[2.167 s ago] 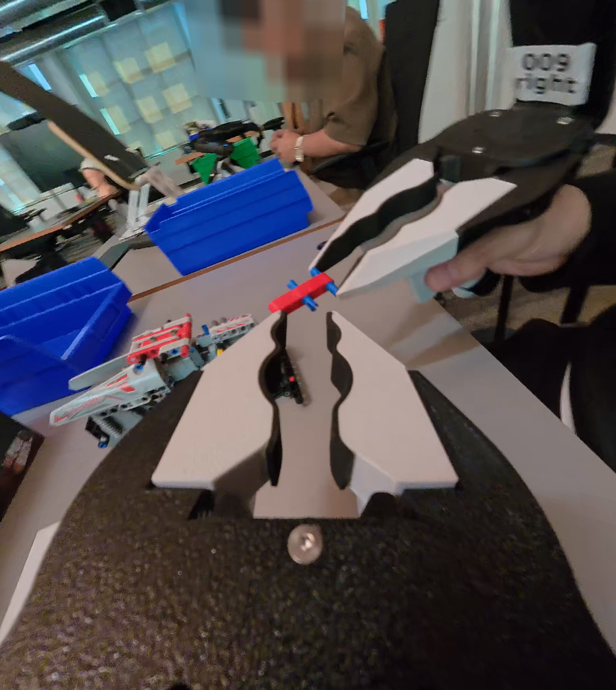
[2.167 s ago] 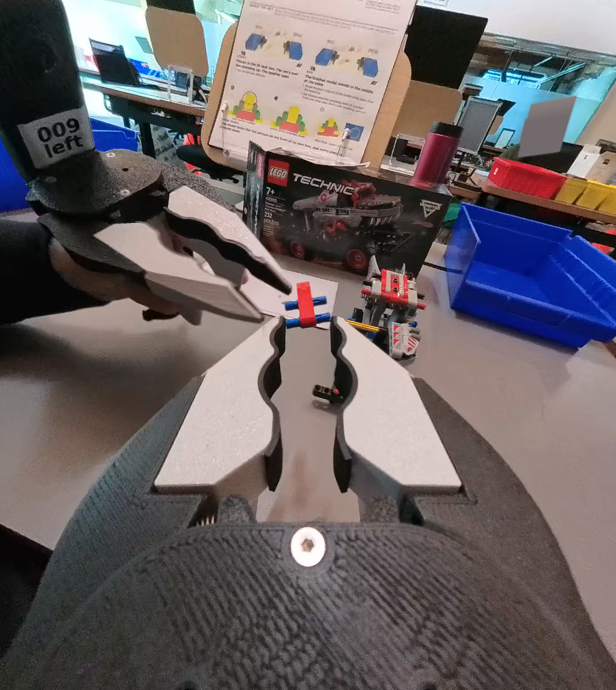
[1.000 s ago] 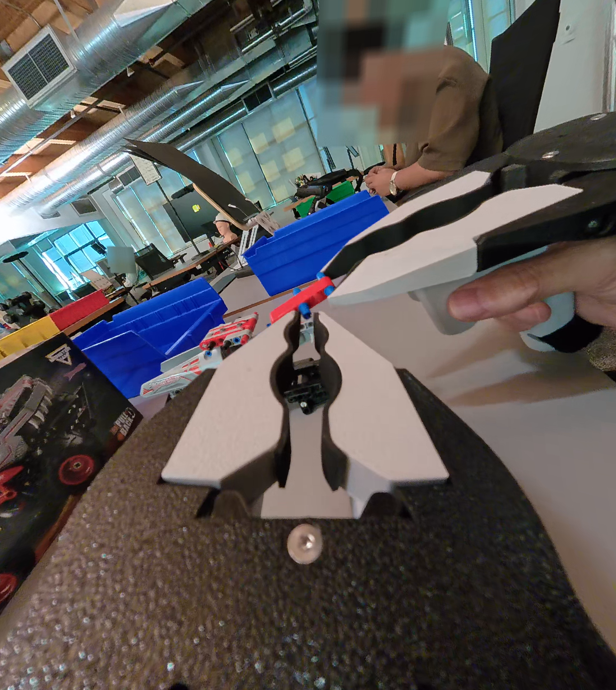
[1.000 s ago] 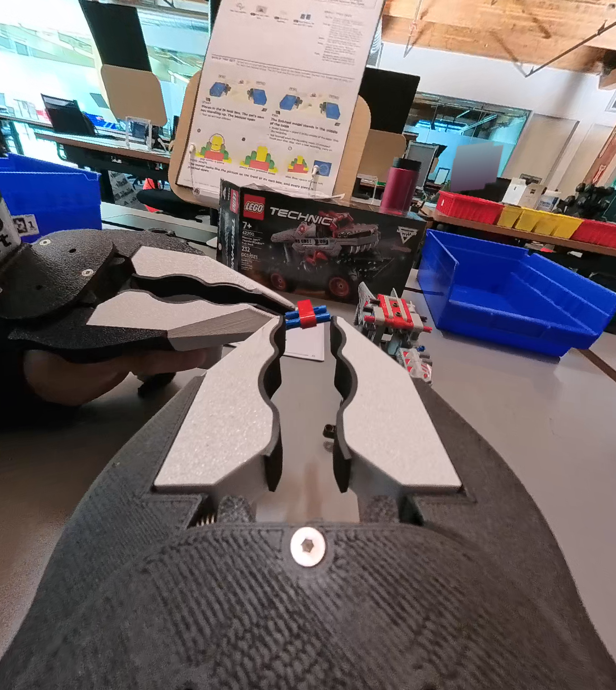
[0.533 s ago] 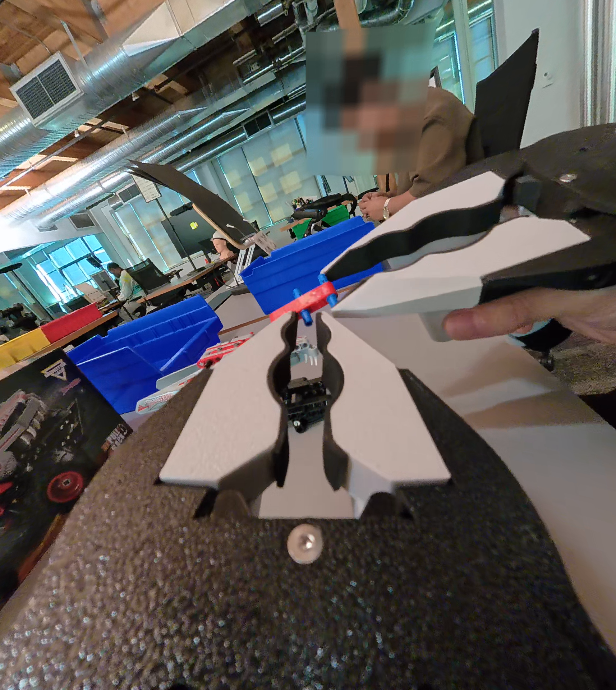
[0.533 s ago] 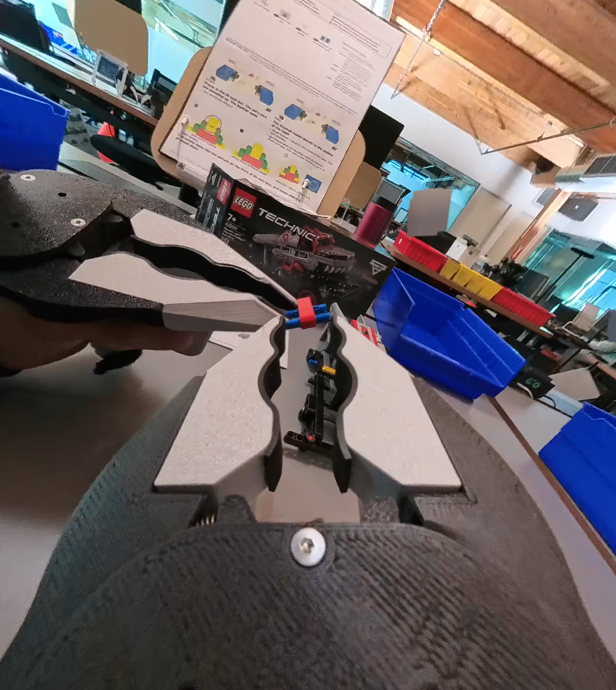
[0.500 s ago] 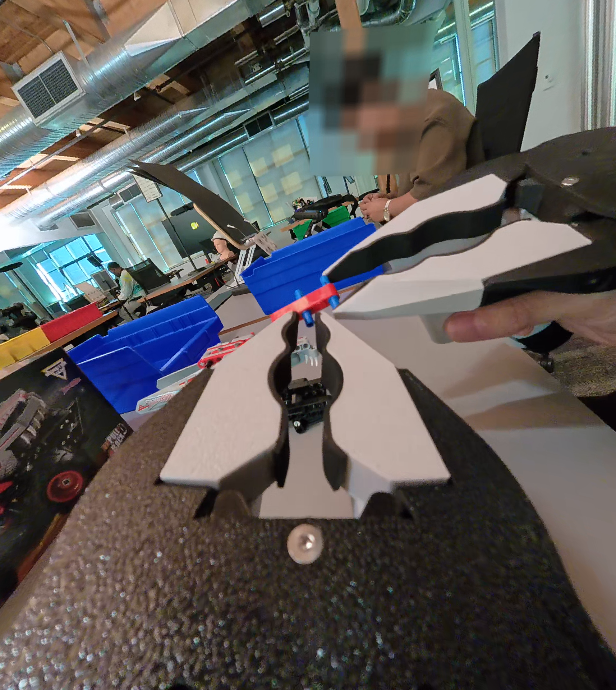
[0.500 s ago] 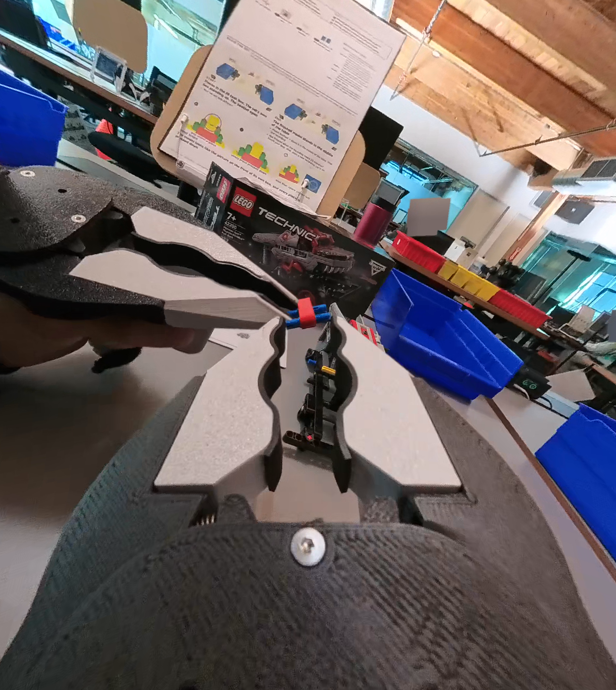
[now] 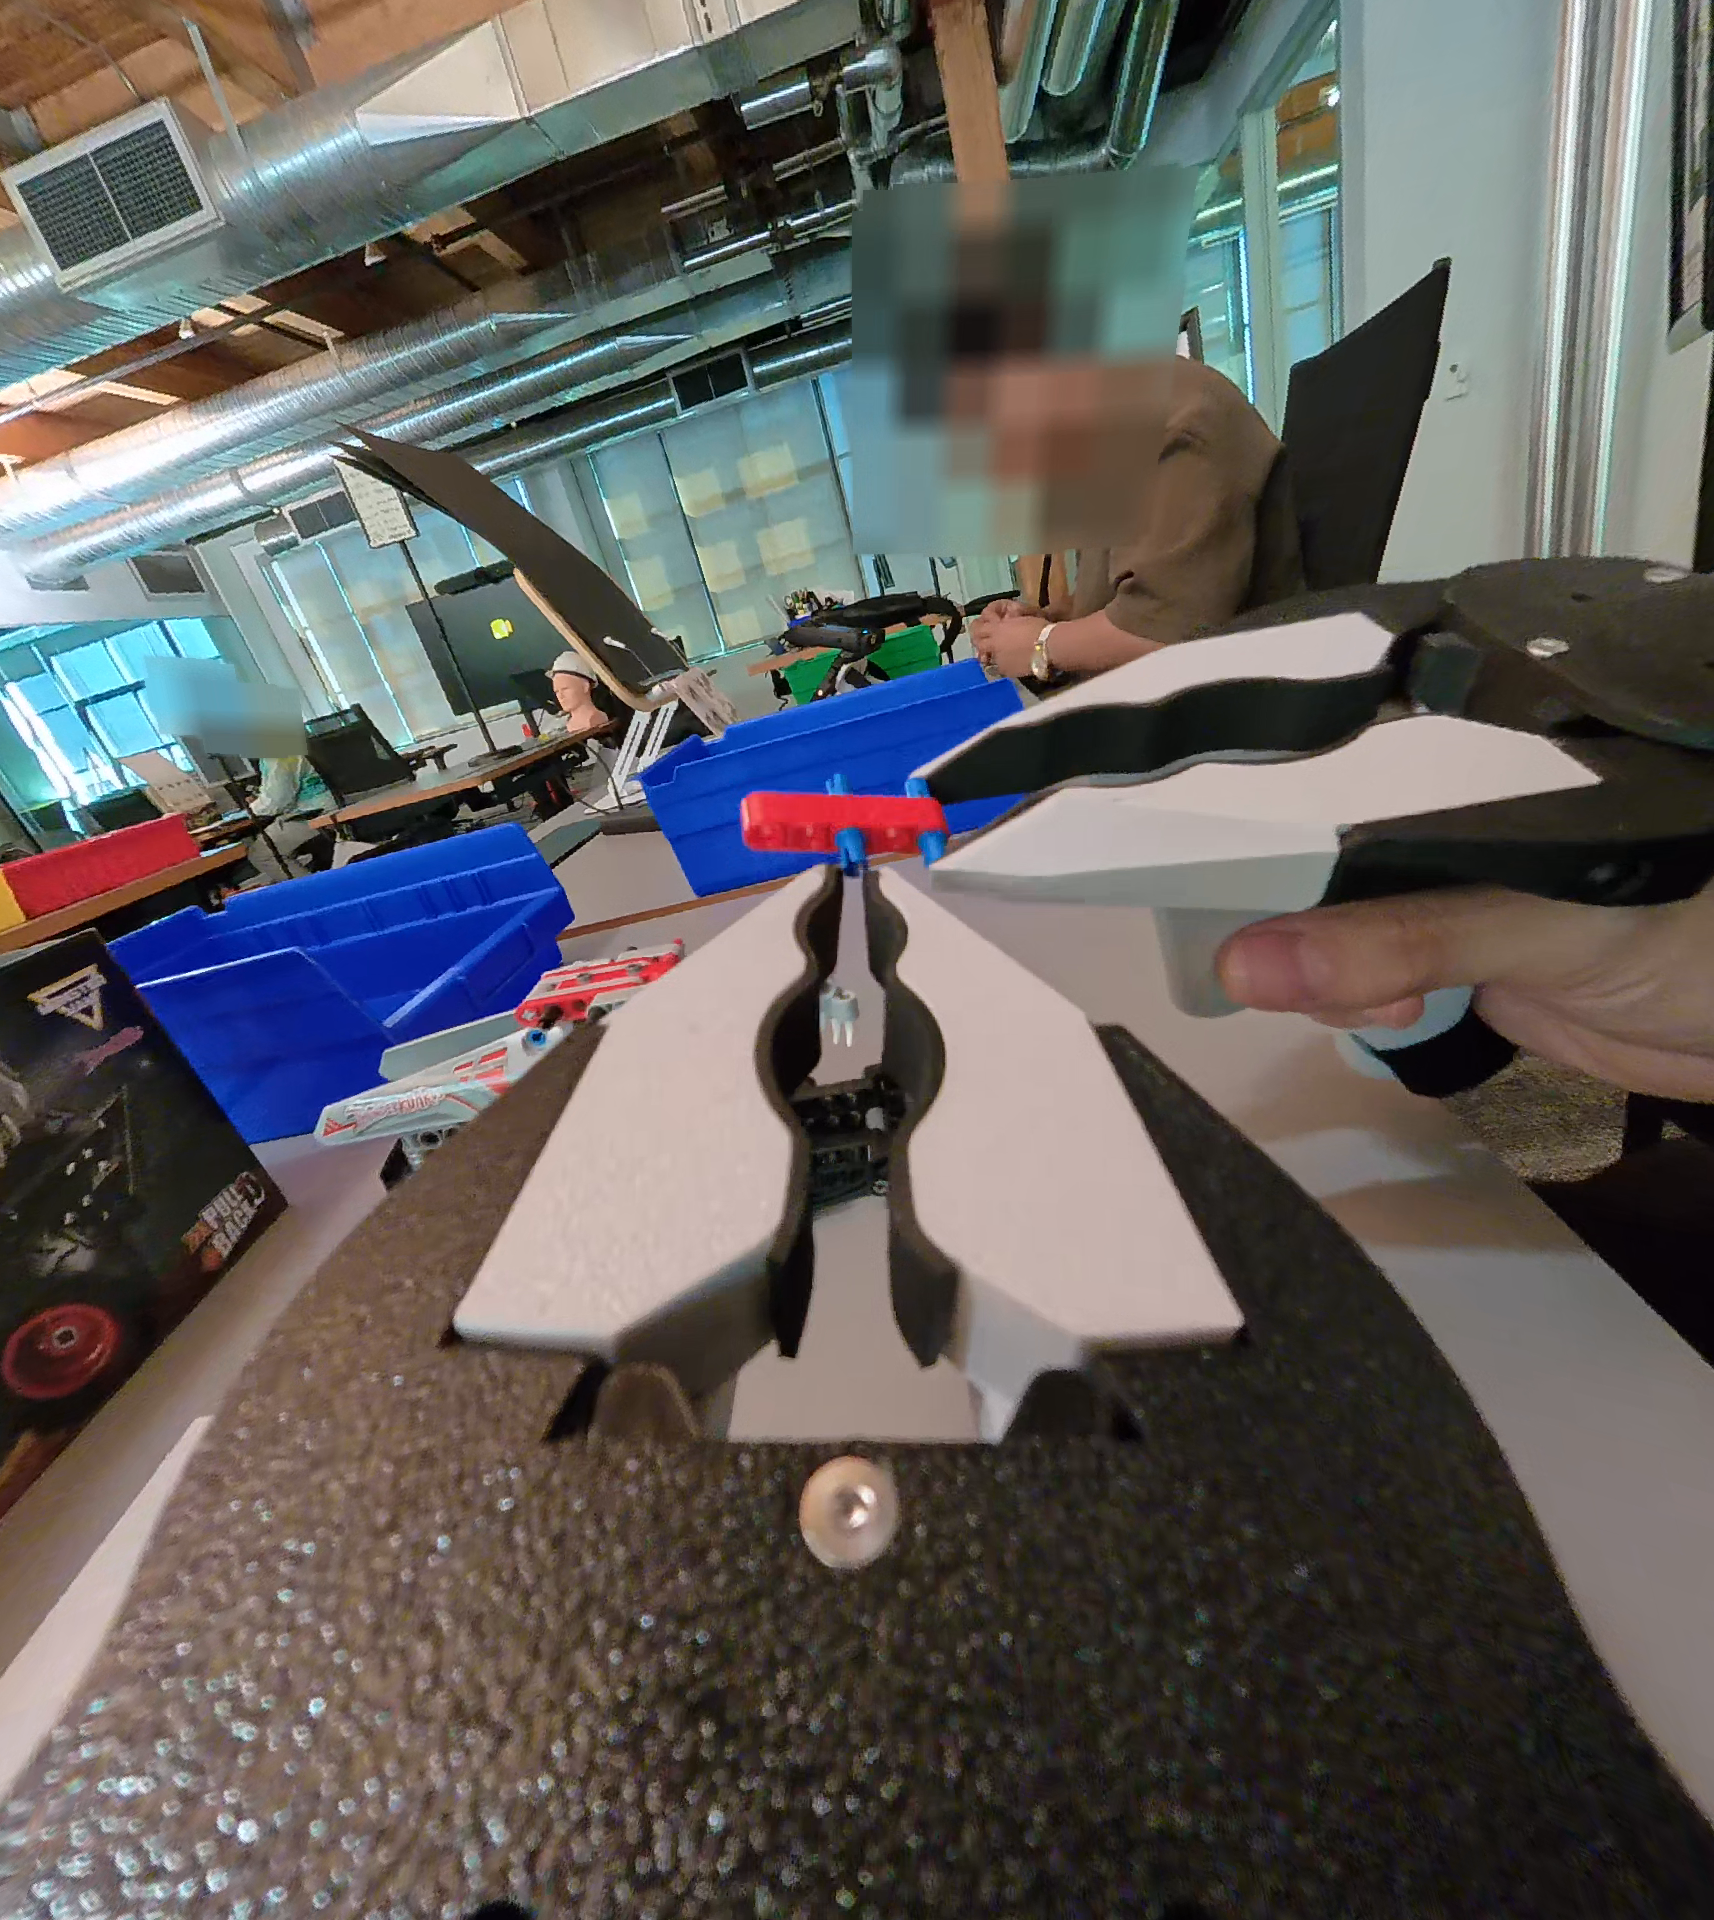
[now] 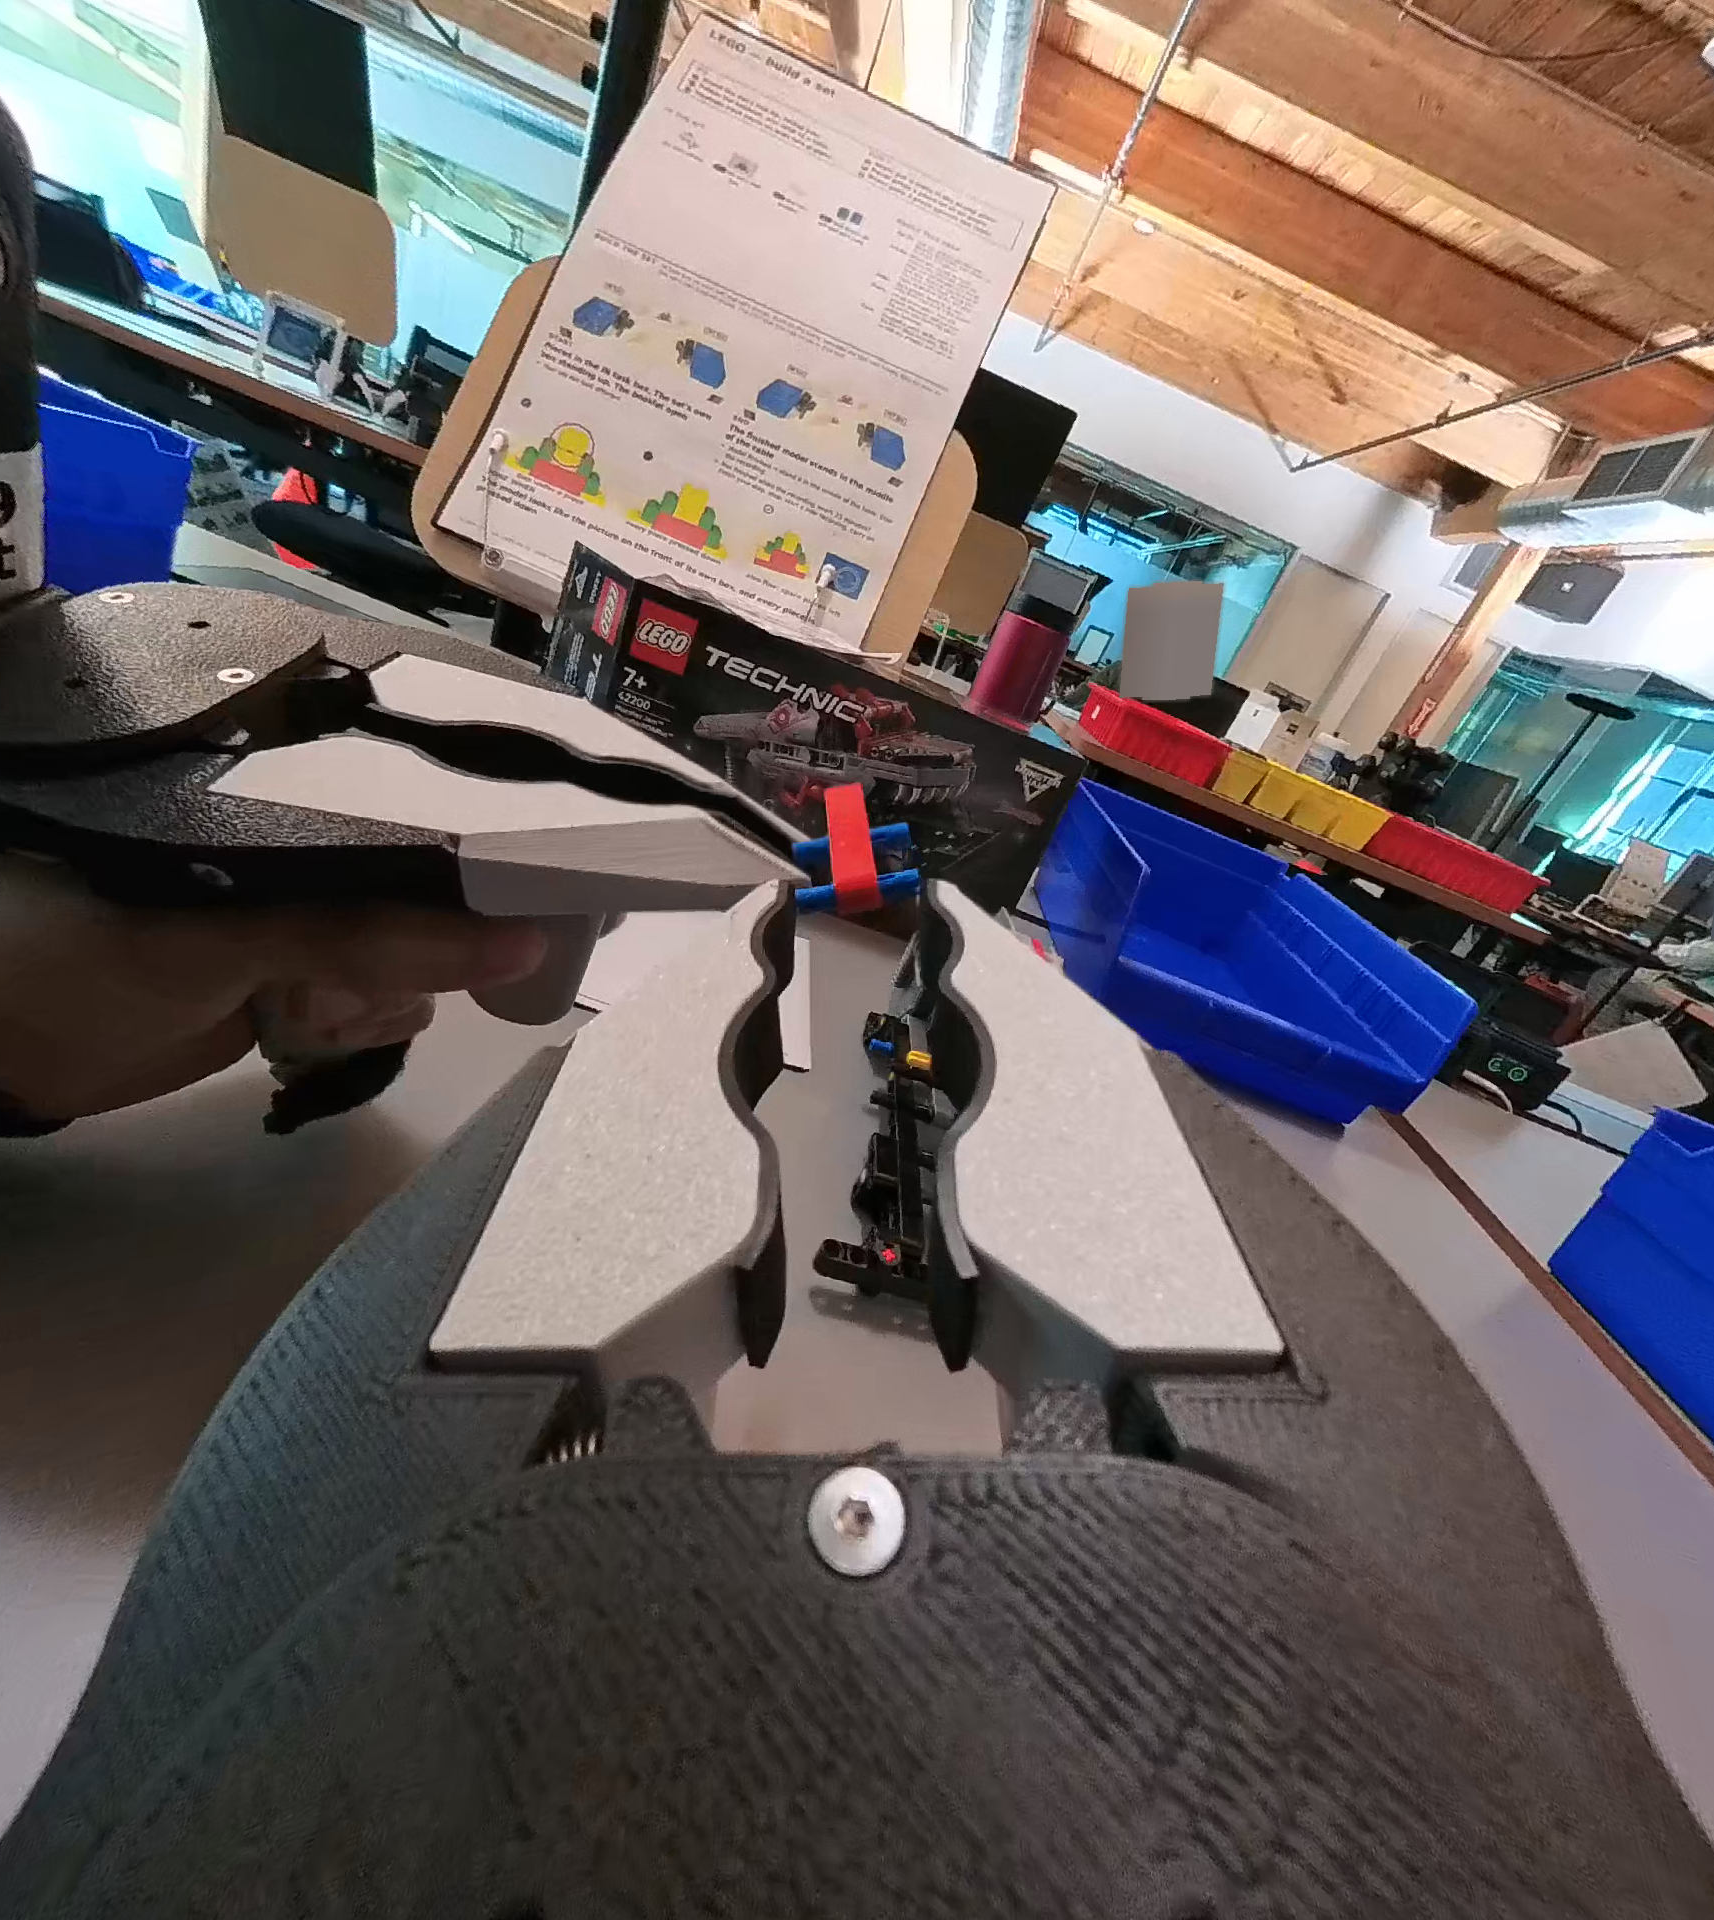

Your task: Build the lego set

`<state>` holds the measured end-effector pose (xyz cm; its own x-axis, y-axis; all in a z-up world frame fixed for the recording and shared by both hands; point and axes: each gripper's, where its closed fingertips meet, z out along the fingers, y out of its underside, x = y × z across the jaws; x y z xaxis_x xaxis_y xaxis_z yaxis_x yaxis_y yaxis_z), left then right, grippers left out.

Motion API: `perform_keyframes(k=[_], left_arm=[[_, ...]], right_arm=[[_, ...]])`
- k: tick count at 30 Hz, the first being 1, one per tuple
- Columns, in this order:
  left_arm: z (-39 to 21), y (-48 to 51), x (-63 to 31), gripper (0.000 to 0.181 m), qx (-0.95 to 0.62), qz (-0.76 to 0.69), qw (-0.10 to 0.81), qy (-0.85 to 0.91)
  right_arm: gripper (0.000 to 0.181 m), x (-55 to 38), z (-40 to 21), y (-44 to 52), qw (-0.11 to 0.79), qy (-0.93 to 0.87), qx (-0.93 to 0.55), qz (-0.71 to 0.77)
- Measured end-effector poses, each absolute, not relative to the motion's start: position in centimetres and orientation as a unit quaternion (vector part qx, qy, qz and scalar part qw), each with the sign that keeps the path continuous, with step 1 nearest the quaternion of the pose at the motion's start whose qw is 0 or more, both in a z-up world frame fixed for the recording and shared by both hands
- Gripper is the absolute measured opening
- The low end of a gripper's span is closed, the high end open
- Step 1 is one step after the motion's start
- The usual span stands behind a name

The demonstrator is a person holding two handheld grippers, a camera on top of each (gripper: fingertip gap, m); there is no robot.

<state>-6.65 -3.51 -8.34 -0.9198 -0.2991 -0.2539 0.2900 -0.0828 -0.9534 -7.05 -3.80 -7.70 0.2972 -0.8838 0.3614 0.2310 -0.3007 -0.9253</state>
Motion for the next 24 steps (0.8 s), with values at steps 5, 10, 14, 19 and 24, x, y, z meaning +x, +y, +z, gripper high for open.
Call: perform_keyframes(k=[5, 10, 14, 19, 24], left_arm=[[-8.5, -3.6, -6.6, 0.002, -0.003, -0.734, 0.197, 0.65], [-8.6, -3.5, -6.4, 0.004, -0.006, -0.732, 0.203, 0.65], [-8.8, -3.5, -6.2, 0.004, -0.008, -0.726, 0.216, 0.653], [-8.9, -3.5, -6.0, 0.004, -0.009, -0.72, 0.227, 0.655], [-9.2, -3.6, -5.9, 0.002, -0.011, -0.715, 0.213, 0.666]], right_arm=[[0.022, -6.9, -8.1, -3.9, 0.535, 0.281, -0.607, -0.516], [0.022, -6.8, -8.3, -3.7, 0.532, 0.286, -0.615, -0.506], [0.022, -6.6, -8.6, -3.7, 0.526, 0.294, -0.621, -0.501], [0.022, -6.4, -8.9, -3.7, 0.535, 0.308, -0.622, -0.482], [0.022, -6.3, -9.5, -3.7, 0.549, 0.323, -0.623, -0.455]])
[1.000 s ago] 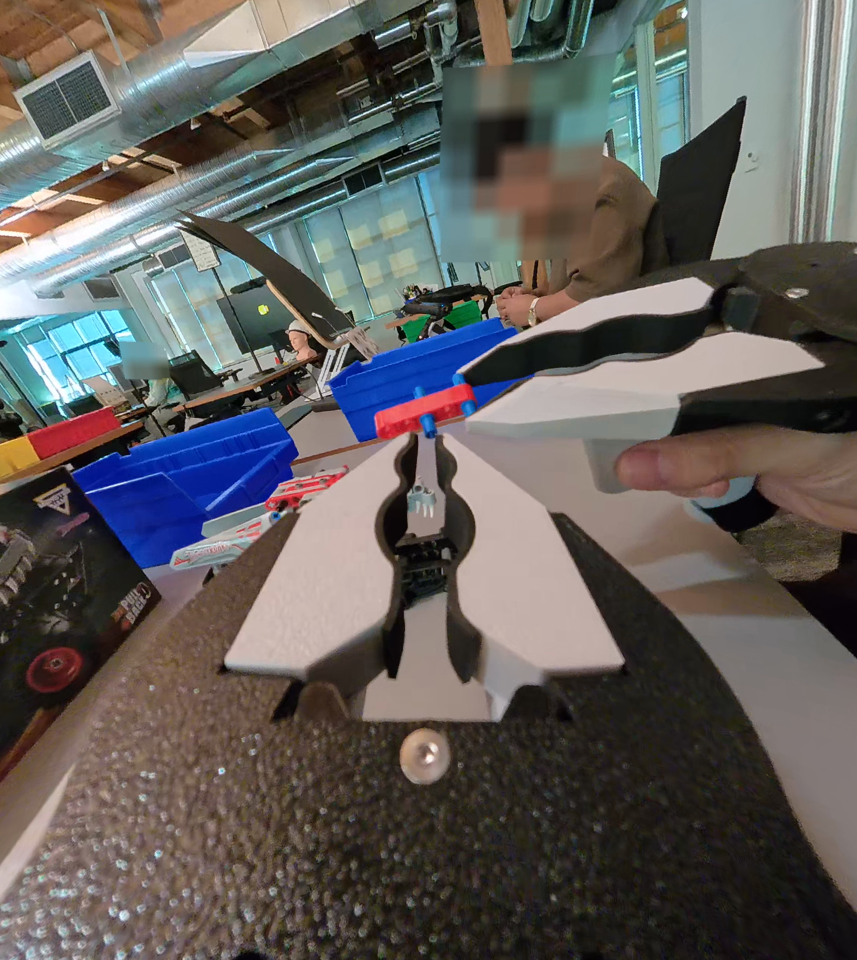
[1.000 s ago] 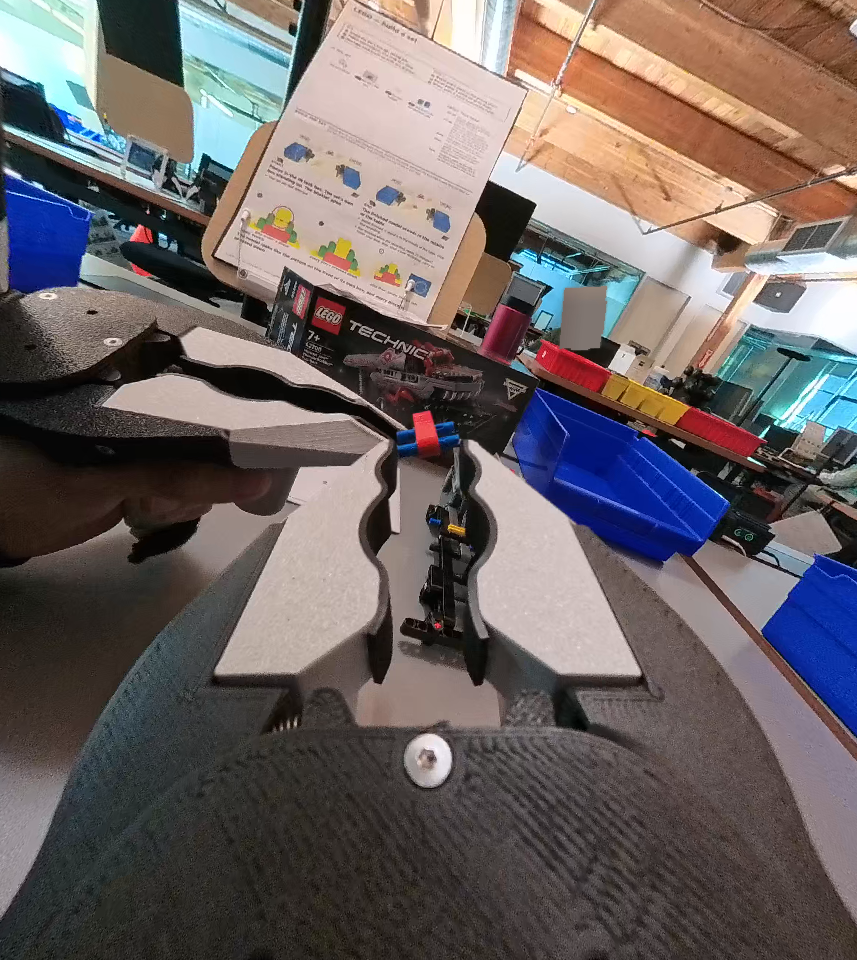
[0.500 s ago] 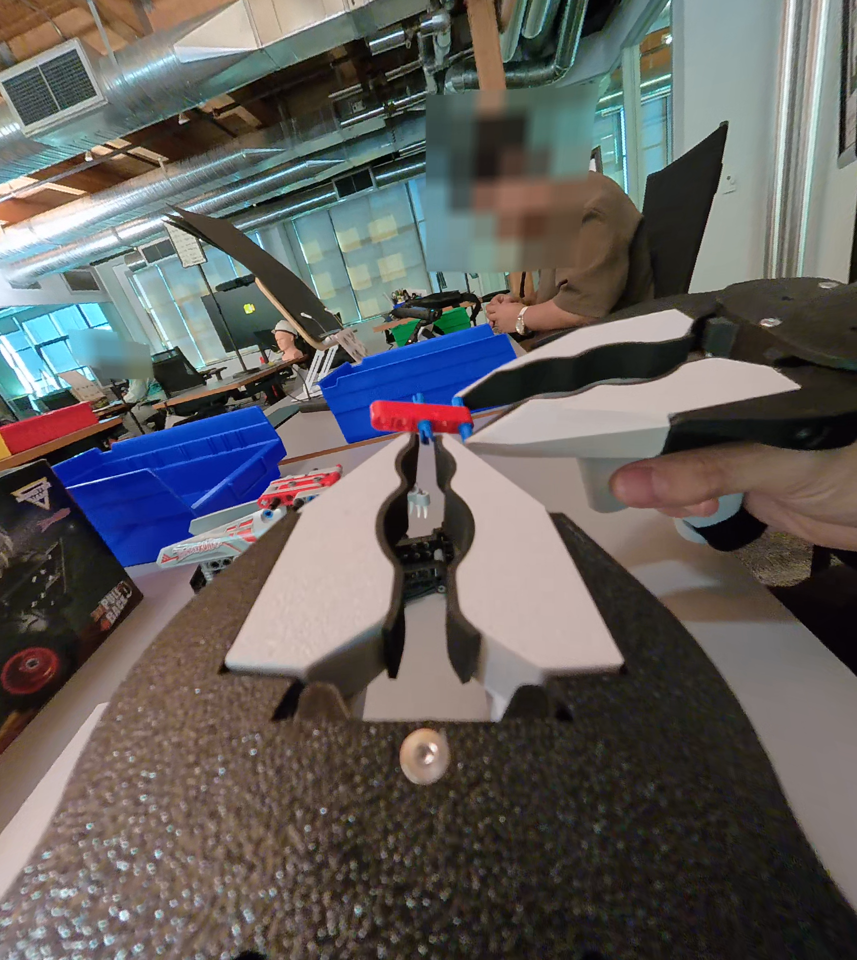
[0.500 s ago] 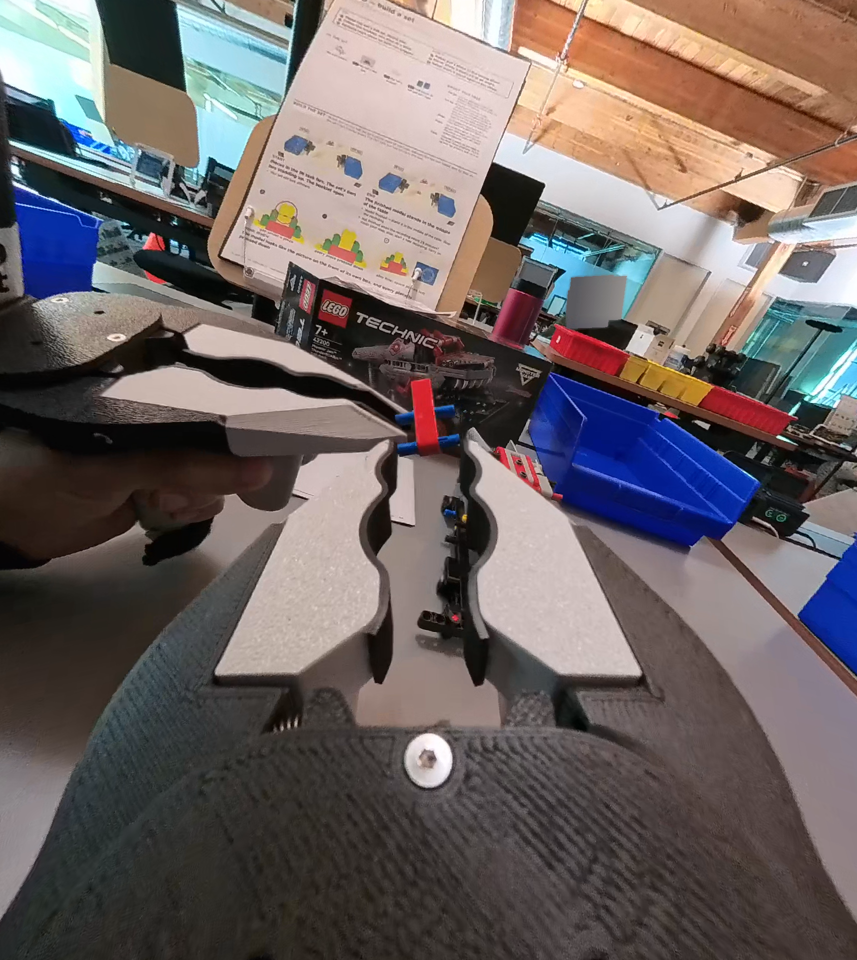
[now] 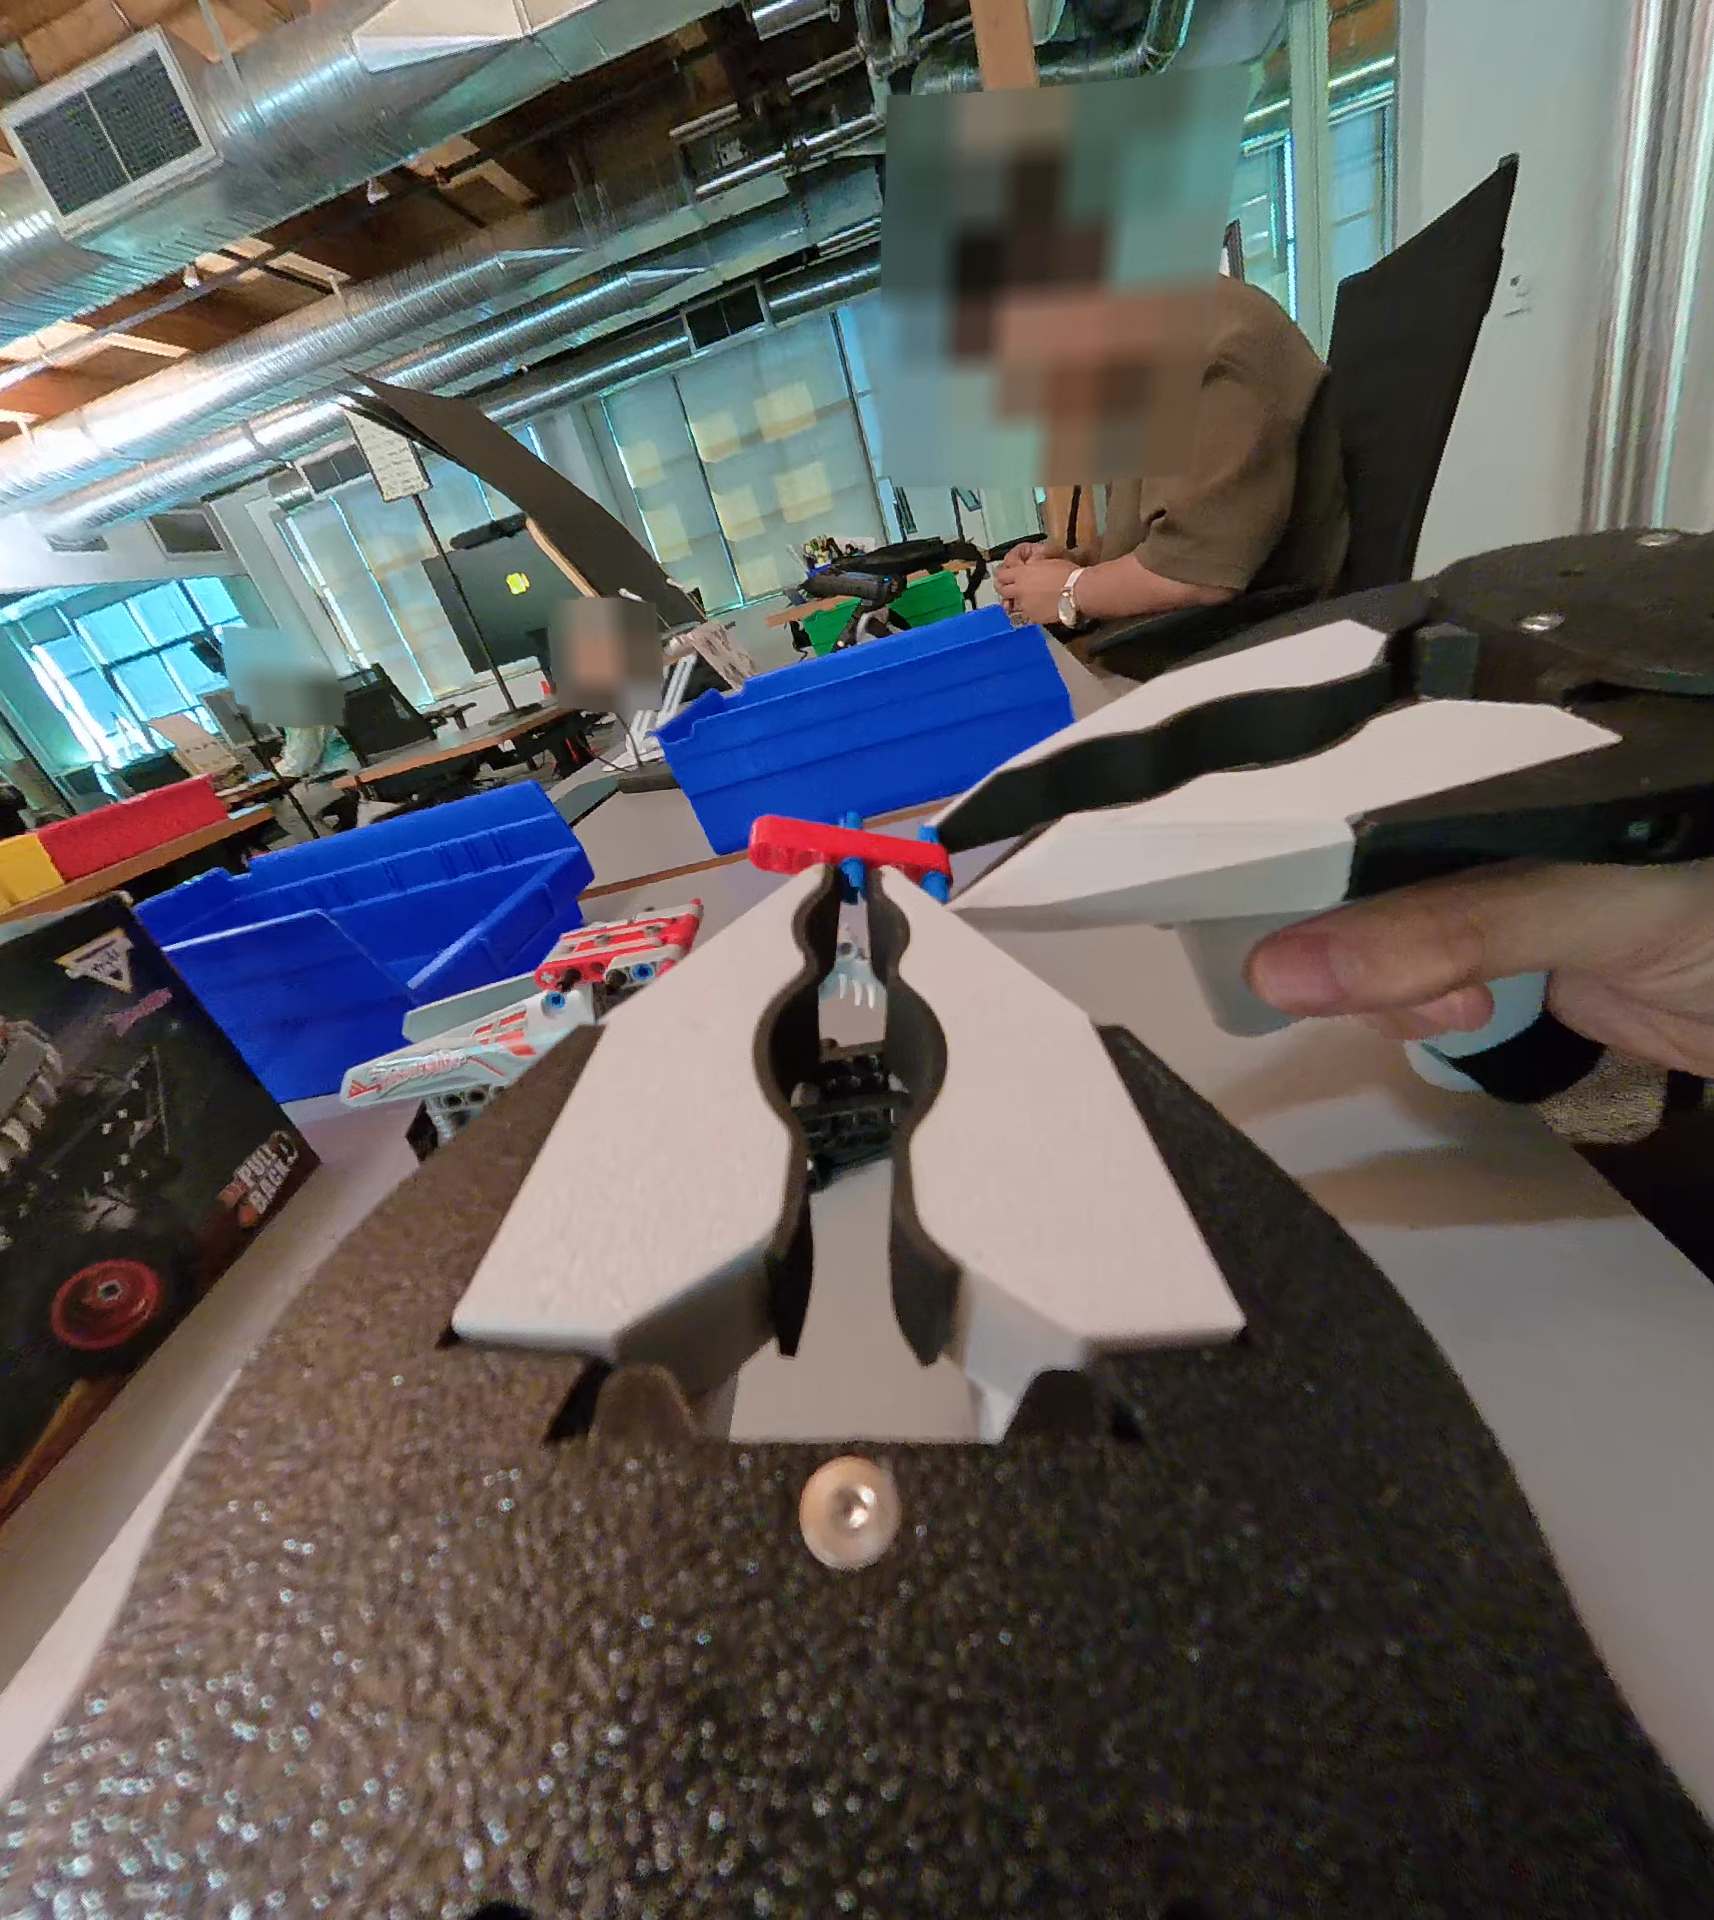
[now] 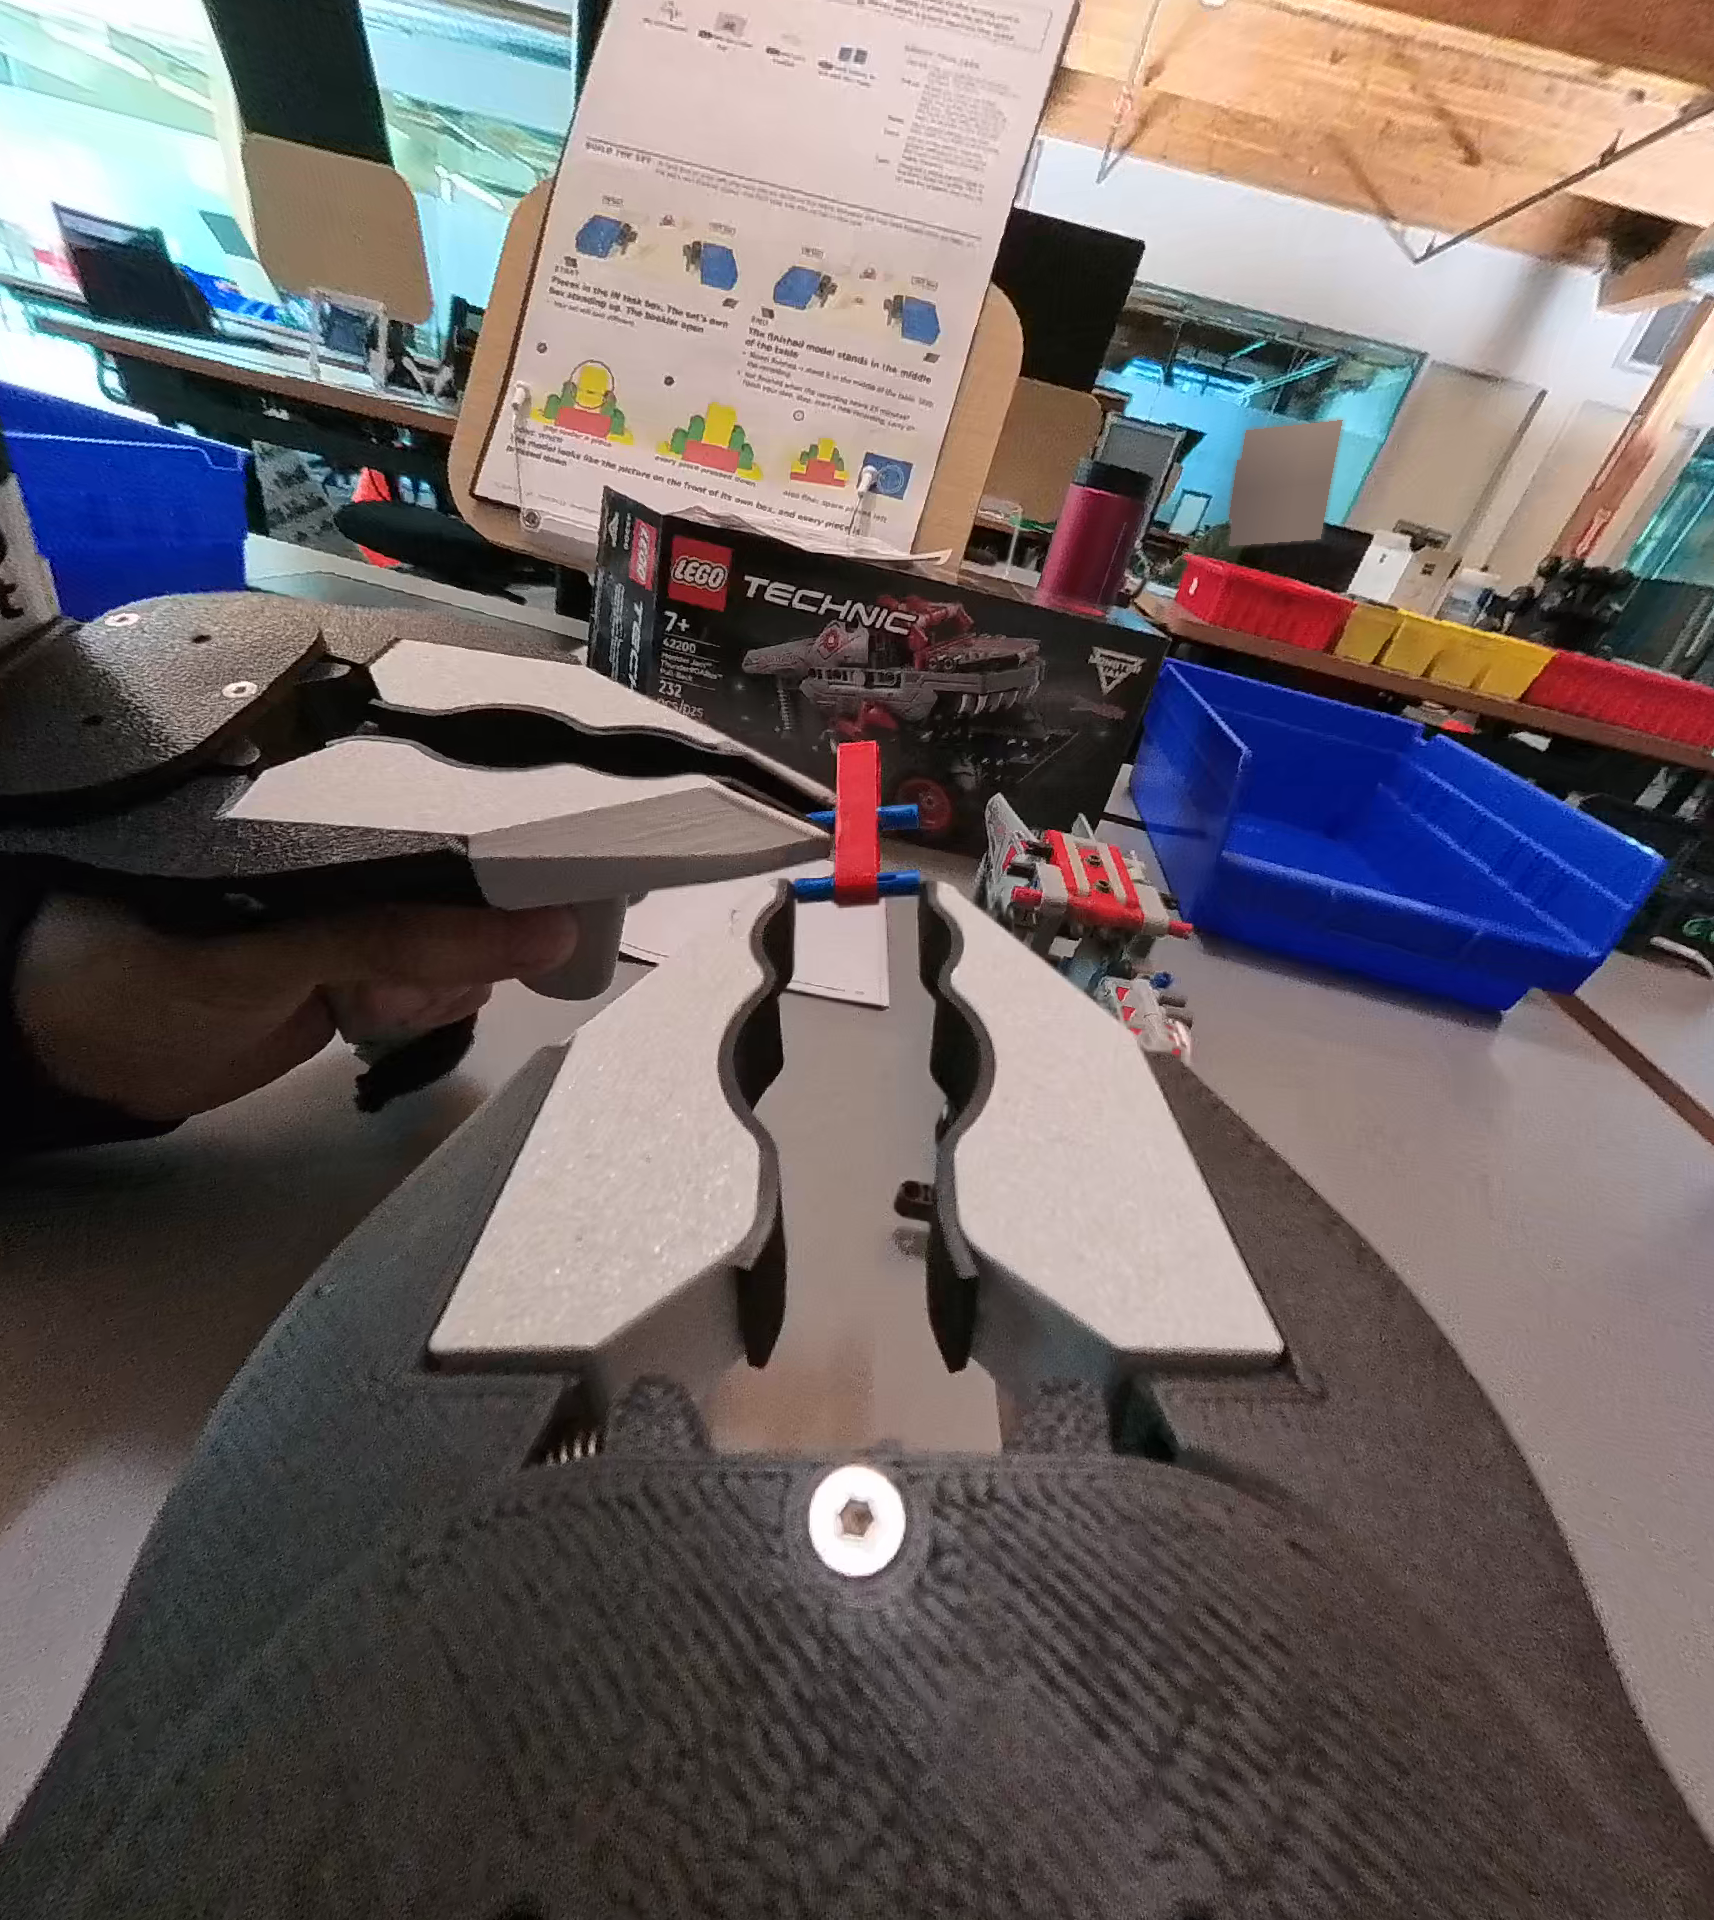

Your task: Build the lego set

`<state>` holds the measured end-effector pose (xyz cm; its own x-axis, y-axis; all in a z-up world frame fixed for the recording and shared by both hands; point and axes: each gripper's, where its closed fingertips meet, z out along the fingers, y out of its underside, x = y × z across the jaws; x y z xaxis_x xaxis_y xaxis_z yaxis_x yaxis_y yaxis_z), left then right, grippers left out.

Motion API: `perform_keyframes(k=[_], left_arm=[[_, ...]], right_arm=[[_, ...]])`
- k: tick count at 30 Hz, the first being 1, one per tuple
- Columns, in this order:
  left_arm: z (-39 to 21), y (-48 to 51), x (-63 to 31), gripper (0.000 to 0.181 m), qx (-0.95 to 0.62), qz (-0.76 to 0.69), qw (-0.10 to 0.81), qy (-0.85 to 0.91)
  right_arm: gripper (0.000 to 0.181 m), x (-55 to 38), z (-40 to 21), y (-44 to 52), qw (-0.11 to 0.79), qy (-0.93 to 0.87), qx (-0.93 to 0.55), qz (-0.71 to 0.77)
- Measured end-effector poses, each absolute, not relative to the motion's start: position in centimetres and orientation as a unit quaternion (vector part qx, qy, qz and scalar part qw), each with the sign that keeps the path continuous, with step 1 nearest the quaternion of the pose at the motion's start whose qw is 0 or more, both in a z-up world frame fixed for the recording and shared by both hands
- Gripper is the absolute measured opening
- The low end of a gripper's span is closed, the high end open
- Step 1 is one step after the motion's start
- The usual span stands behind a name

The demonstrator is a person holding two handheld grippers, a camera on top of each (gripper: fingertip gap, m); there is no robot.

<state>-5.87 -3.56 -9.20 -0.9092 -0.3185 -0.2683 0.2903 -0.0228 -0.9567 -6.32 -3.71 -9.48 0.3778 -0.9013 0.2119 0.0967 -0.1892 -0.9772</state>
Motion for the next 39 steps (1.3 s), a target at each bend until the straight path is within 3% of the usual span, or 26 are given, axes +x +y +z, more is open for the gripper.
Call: perform_keyframes(k=[2, 4, 8, 17, 20, 27, 39], left_arm=[[-9.3, -3.5, -5.5, 0.002, -0.019, -0.713, 0.201, 0.671], [-9.5, -3.5, -5.5, 0.002, -0.02, -0.713, 0.182, 0.677], [-9.8, -3.7, -5.5, 0.002, -0.027, -0.711, 0.159, 0.685], [-11.5, -3.8, -4.0, 0.002, -0.058, -0.676, 0.115, 0.726], [-11.7, -3.9, -3.7, 0.002, -0.069, -0.673, 0.093, 0.731], [-12.3, -4.9, -2.4, 0.002, -0.094, -0.655, 0.09, 0.744], [-11.7, -7.7, -0.9, 0.002, -0.118, -0.66, 0.161, 0.724]], right_arm=[[0.022, -6.3, -9.7, -3.7, 0.551, 0.327, -0.624, -0.446], [0.009, -6.2, -9.9, -3.9, 0.548, 0.33, -0.626, -0.446], [0.009, -6.1, -9.9, -4.2, 0.559, 0.337, -0.622, -0.433], [0.024, -6.1, -11.3, -5.8, 0.534, 0.308, -0.687, -0.384], [0.041, -5.3, -12.4, -8.5, 0.49, 0.316, -0.736, -0.343], [0.071, -1.6, -13.6, -9.7, 0.528, 0.311, -0.765, -0.198], [0.063, 0.2, -14.3, -11.8, 0.578, 0.371, -0.703, -0.183]])
